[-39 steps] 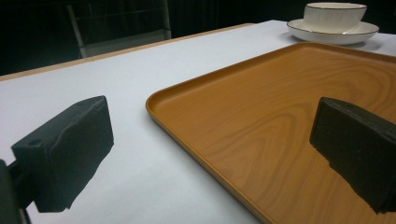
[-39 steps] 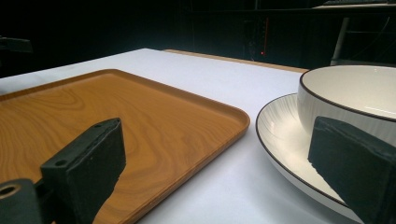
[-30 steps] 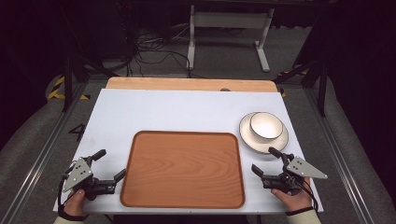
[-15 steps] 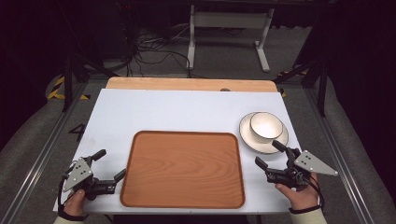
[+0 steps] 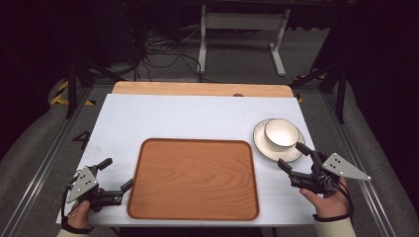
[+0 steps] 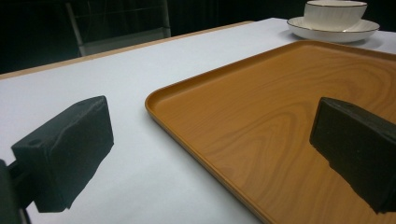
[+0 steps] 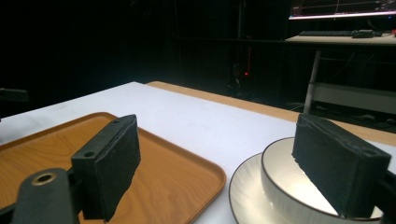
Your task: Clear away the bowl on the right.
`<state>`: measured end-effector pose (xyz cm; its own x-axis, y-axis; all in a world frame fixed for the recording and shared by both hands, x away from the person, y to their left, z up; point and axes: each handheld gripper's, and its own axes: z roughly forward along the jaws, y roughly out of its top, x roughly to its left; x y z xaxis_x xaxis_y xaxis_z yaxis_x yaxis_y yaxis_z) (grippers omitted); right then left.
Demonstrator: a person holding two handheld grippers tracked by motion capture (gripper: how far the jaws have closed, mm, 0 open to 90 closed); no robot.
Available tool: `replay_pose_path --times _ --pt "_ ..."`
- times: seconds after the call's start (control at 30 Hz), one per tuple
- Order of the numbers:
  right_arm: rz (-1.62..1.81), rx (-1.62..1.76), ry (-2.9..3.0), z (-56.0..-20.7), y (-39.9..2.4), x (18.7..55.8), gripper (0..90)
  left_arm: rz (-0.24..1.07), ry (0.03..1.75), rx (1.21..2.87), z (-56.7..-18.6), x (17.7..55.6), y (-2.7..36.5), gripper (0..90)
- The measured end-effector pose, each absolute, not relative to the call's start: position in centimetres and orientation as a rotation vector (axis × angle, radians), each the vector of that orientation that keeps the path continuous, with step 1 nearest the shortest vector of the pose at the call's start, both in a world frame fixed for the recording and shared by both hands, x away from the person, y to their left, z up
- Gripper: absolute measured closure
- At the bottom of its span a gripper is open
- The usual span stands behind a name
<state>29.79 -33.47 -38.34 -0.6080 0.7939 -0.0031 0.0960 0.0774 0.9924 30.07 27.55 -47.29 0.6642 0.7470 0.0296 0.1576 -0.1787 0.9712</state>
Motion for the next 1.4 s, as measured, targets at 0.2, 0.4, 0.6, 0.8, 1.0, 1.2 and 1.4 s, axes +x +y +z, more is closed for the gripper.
replay_pose_path --times 0.2,0.4,0.6,0.8,1.0,1.2,1.4 --pt "1.568 0.897 1.787 -37.8 -33.7 30.2 17.5 0.62 0.74 1.703 -47.3 30.1 27.5 0.2" --pt "1.541 0.905 1.797 -36.9 -34.0 31.0 21.8 0.619 0.741 1.701 -47.3 30.1 27.6 0.2" --pt "1.483 0.918 1.793 -36.3 -34.7 32.5 22.5 0.618 0.741 1.704 -47.3 30.1 27.6 0.2" --pt "1.471 0.95 1.789 -35.9 -35.5 34.3 22.5 0.619 0.743 1.697 -47.3 30.1 27.6 0.2" --pt "1.46 0.989 1.791 -35.3 -35.8 35.8 24.7 0.618 0.743 1.702 -47.3 30.1 27.6 0.2" --pt "1.425 0.996 1.806 -35.0 -35.8 36.9 25.4 0.618 0.743 1.701 -47.3 30.1 27.6 0.2" --pt "1.42 1.005 1.82 -34.7 -35.7 38.3 33.6 0.62 0.744 1.701 -47.3 30.1 27.6 0.2"
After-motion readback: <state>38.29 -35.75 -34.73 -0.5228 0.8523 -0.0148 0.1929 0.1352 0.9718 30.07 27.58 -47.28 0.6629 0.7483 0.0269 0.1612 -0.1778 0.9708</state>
